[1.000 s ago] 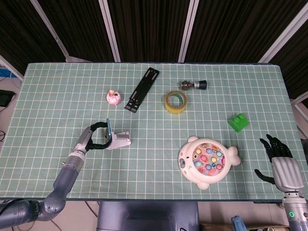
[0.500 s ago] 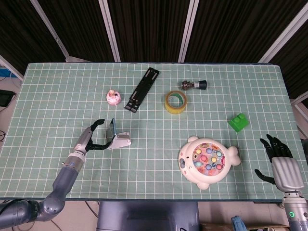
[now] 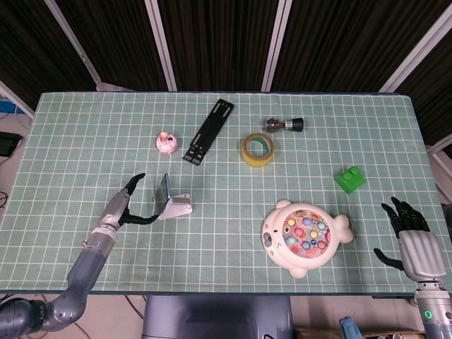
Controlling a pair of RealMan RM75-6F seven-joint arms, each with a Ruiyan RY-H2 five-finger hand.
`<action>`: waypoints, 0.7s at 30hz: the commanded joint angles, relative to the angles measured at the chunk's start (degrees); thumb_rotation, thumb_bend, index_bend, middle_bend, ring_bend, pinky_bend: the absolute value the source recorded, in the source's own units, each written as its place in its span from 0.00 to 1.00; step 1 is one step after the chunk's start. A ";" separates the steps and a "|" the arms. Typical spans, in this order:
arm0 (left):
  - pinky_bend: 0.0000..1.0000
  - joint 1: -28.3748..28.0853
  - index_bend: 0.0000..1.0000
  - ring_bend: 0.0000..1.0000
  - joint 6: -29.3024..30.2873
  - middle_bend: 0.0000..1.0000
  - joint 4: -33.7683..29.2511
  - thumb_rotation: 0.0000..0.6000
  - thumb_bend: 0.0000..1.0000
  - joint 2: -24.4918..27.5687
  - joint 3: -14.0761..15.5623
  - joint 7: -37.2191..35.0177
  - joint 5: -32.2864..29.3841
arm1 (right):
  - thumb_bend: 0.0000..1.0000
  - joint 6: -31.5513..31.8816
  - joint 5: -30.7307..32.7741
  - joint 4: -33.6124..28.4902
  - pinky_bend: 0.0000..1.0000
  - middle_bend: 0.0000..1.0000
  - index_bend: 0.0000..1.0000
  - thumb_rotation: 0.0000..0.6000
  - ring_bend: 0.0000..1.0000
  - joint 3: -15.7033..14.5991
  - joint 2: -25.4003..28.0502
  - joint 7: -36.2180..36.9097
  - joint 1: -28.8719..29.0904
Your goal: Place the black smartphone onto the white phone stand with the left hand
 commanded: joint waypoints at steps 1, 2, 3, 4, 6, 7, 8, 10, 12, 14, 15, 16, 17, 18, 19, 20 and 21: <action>0.00 1.96 0.00 0.00 3.23 0.00 -1.70 1.00 0.15 2.92 3.39 3.19 6.50 | 0.28 0.03 0.00 -0.03 0.13 0.00 0.14 1.00 0.00 0.00 -0.01 -0.04 -0.01; 0.00 2.60 0.00 0.00 4.37 0.00 -1.86 1.00 0.15 3.46 4.32 3.89 8.54 | 0.28 0.03 0.02 -0.05 0.13 0.00 0.14 1.00 0.00 0.00 -0.02 -0.08 -0.02; 0.00 3.33 0.00 0.00 5.78 0.00 -1.91 1.00 0.15 4.07 5.39 4.83 10.96 | 0.28 0.04 0.03 -0.07 0.13 0.00 0.14 1.00 0.00 0.01 -0.02 -0.12 -0.02; 0.00 3.89 0.00 0.00 6.73 0.00 -1.96 1.00 0.15 4.37 6.04 5.16 12.61 | 0.28 0.05 0.04 -0.08 0.13 0.00 0.14 1.00 0.00 0.01 -0.02 -0.14 -0.03; 0.00 5.81 0.00 0.00 10.25 0.00 -1.40 1.00 0.15 5.02 7.94 5.95 18.20 | 0.28 0.09 0.06 -0.11 0.13 0.00 0.14 1.00 0.00 0.02 -0.03 -0.26 -0.05; 0.00 6.79 0.00 0.00 11.98 0.00 -0.82 1.00 0.15 5.47 9.15 6.61 21.22 | 0.28 0.10 0.07 -0.13 0.13 0.00 0.14 1.00 0.00 0.02 -0.04 -0.32 -0.06; 0.00 7.80 0.00 0.00 13.62 0.00 -0.14 1.00 0.15 5.91 10.43 7.08 24.39 | 0.28 0.12 0.08 -0.15 0.13 0.00 0.14 1.00 0.00 0.02 -0.04 -0.37 -0.07; 0.00 9.49 0.00 0.00 16.30 0.00 1.57 1.00 0.15 6.76 12.59 7.91 29.52 | 0.28 0.14 0.08 -0.15 0.13 0.00 0.14 1.00 0.00 0.02 -0.06 -0.46 -0.08; 0.00 11.52 0.00 0.00 19.18 0.00 3.85 1.00 0.15 7.76 15.00 8.27 34.96 | 0.28 0.17 0.09 -0.17 0.13 0.00 0.14 1.00 0.00 0.04 -0.09 -0.57 -0.08; 0.00 13.56 0.00 0.00 22.20 0.00 6.55 1.00 0.15 8.62 16.95 8.34 39.58 | 0.28 0.21 0.10 -0.19 0.13 0.00 0.14 1.00 0.00 0.03 -0.11 -0.67 -0.11; 0.00 14.32 0.00 0.00 23.44 0.00 7.79 1.00 0.15 8.82 17.56 8.37 41.15 | 0.28 0.23 0.09 -0.20 0.13 0.00 0.14 1.00 0.00 0.03 -0.10 -0.72 -0.11; 0.00 15.33 0.00 0.00 24.90 0.00 9.52 1.00 0.15 8.87 18.29 8.03 43.03 | 0.28 0.25 0.09 -0.24 0.13 0.00 0.14 1.00 0.00 0.03 -0.10 -0.76 -0.12; 0.00 16.38 0.00 0.00 26.18 0.00 11.39 1.00 0.15 8.91 18.96 7.77 44.37 | 0.28 0.27 0.09 -0.29 0.13 0.00 0.14 1.00 0.00 0.03 -0.09 -0.79 -0.13; 0.00 17.40 0.00 0.00 27.32 0.00 13.13 1.00 0.15 8.86 19.50 7.21 45.40 | 0.28 0.29 0.08 -0.32 0.13 0.00 0.14 1.00 0.00 0.03 -0.09 -0.84 -0.14; 0.00 18.47 0.00 0.00 28.25 0.00 14.70 1.00 0.15 8.85 19.95 6.57 45.84 | 0.28 0.29 0.08 -0.34 0.13 0.00 0.14 1.00 0.00 0.03 -0.10 -0.90 -0.14; 0.00 19.38 0.00 0.00 28.86 0.00 15.74 1.00 0.15 8.92 20.30 5.91 46.08 | 0.28 0.29 0.08 -0.37 0.13 0.00 0.14 1.00 0.00 0.04 -0.12 -0.96 -0.13; 0.00 20.28 0.00 0.00 29.56 0.00 16.50 1.00 0.15 9.14 20.53 5.18 46.25 | 0.28 0.30 0.10 -0.39 0.13 0.00 0.14 1.00 0.00 0.05 -0.14 -1.03 -0.13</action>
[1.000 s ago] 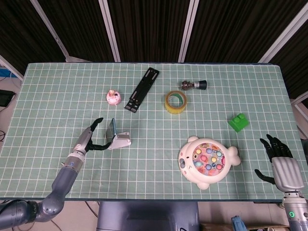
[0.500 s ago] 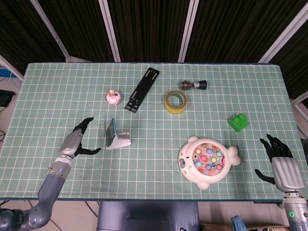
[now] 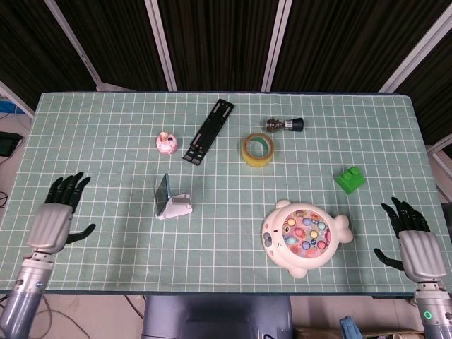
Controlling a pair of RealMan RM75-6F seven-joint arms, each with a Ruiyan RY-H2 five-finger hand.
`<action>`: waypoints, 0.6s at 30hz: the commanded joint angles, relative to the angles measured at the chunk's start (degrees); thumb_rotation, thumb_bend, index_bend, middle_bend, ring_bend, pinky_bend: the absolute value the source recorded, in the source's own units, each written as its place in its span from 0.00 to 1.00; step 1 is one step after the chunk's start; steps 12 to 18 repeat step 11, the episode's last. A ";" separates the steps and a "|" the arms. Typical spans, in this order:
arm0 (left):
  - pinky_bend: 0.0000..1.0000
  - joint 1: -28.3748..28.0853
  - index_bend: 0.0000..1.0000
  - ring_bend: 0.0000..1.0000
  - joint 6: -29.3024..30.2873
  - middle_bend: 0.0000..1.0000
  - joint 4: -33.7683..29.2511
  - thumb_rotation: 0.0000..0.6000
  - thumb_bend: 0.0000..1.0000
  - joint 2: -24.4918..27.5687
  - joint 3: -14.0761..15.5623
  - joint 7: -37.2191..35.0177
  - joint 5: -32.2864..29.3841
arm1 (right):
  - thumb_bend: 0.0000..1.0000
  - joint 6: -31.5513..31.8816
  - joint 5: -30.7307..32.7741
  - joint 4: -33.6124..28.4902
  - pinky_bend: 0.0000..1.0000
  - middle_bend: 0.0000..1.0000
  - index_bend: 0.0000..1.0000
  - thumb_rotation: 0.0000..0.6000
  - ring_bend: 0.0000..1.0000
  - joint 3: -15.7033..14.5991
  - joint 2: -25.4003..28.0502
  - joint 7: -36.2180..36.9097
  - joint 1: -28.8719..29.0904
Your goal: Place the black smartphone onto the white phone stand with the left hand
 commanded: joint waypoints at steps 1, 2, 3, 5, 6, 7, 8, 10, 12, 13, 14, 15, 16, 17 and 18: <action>0.00 4.74 0.00 0.00 3.94 0.00 5.25 1.00 0.15 1.12 2.74 -2.23 2.87 | 0.28 0.00 0.04 -0.04 0.13 0.00 0.14 1.00 0.00 0.03 -0.05 -0.12 0.01; 0.00 5.47 0.00 0.00 4.90 0.00 6.26 1.00 0.15 1.28 2.79 -2.54 3.40 | 0.28 -0.02 0.09 -0.07 0.13 0.00 0.14 1.00 0.00 0.05 -0.06 -0.12 0.01; 0.00 6.14 0.00 0.00 5.73 0.00 7.22 1.00 0.15 1.34 2.83 -2.77 3.88 | 0.28 -0.03 0.12 -0.11 0.13 0.00 0.14 1.00 0.00 0.07 -0.06 -0.08 0.02; 0.00 7.23 0.00 0.00 6.52 0.00 8.31 1.00 0.15 1.38 2.71 -3.60 4.05 | 0.28 -0.07 0.14 -0.14 0.13 0.00 0.14 1.00 0.00 0.08 -0.04 -0.17 0.05; 0.00 7.58 0.00 0.00 6.34 0.00 8.20 1.00 0.15 1.48 2.54 -4.34 3.71 | 0.28 -0.11 0.19 -0.17 0.13 0.00 0.14 1.00 0.00 0.10 -0.03 -0.25 0.07; 0.00 7.70 0.00 0.00 6.12 0.00 8.06 1.00 0.15 1.56 2.41 -4.75 3.54 | 0.28 -0.13 0.21 -0.20 0.13 0.00 0.14 1.00 0.00 0.12 -0.03 -0.27 0.08; 0.00 7.81 0.00 0.00 5.69 0.00 7.84 1.00 0.15 1.69 2.22 -5.22 3.30 | 0.28 -0.18 0.26 -0.20 0.13 0.00 0.14 1.00 0.00 0.13 -0.04 -0.31 0.10; 0.00 7.88 0.00 0.00 4.96 0.00 7.67 1.00 0.15 1.85 1.94 -5.27 3.32 | 0.28 -0.22 0.32 -0.16 0.13 0.00 0.14 1.00 0.00 0.15 -0.08 -0.36 0.13; 0.00 7.89 0.00 0.00 4.82 0.00 7.68 1.00 0.15 1.84 1.88 -5.11 3.50 | 0.28 -0.23 0.34 -0.15 0.13 0.00 0.14 1.00 0.00 0.16 -0.09 -0.36 0.13; 0.00 7.89 0.00 0.00 4.82 0.00 7.68 1.00 0.15 1.84 1.88 -5.11 3.50 | 0.28 -0.23 0.34 -0.15 0.13 0.00 0.14 1.00 0.00 0.16 -0.09 -0.36 0.13; 0.00 7.89 0.00 0.00 4.82 0.00 7.68 1.00 0.15 1.84 1.88 -5.11 3.50 | 0.28 -0.23 0.34 -0.15 0.13 0.00 0.14 1.00 0.00 0.16 -0.09 -0.36 0.13; 0.00 7.89 0.00 0.00 4.82 0.00 7.68 1.00 0.15 1.84 1.88 -5.11 3.50 | 0.28 -0.23 0.34 -0.15 0.13 0.00 0.14 1.00 0.00 0.16 -0.09 -0.36 0.13; 0.00 7.89 0.00 0.00 4.82 0.00 7.68 1.00 0.15 1.84 1.88 -5.11 3.50 | 0.28 -0.23 0.34 -0.15 0.13 0.00 0.14 1.00 0.00 0.16 -0.09 -0.36 0.13; 0.00 7.89 0.00 0.00 4.82 0.00 7.68 1.00 0.15 1.84 1.88 -5.11 3.50 | 0.28 -0.23 0.34 -0.15 0.13 0.00 0.14 1.00 0.00 0.16 -0.09 -0.36 0.13; 0.00 7.89 0.00 0.00 4.82 0.00 7.68 1.00 0.15 1.84 1.88 -5.11 3.50 | 0.28 -0.23 0.34 -0.15 0.13 0.00 0.14 1.00 0.00 0.16 -0.09 -0.36 0.13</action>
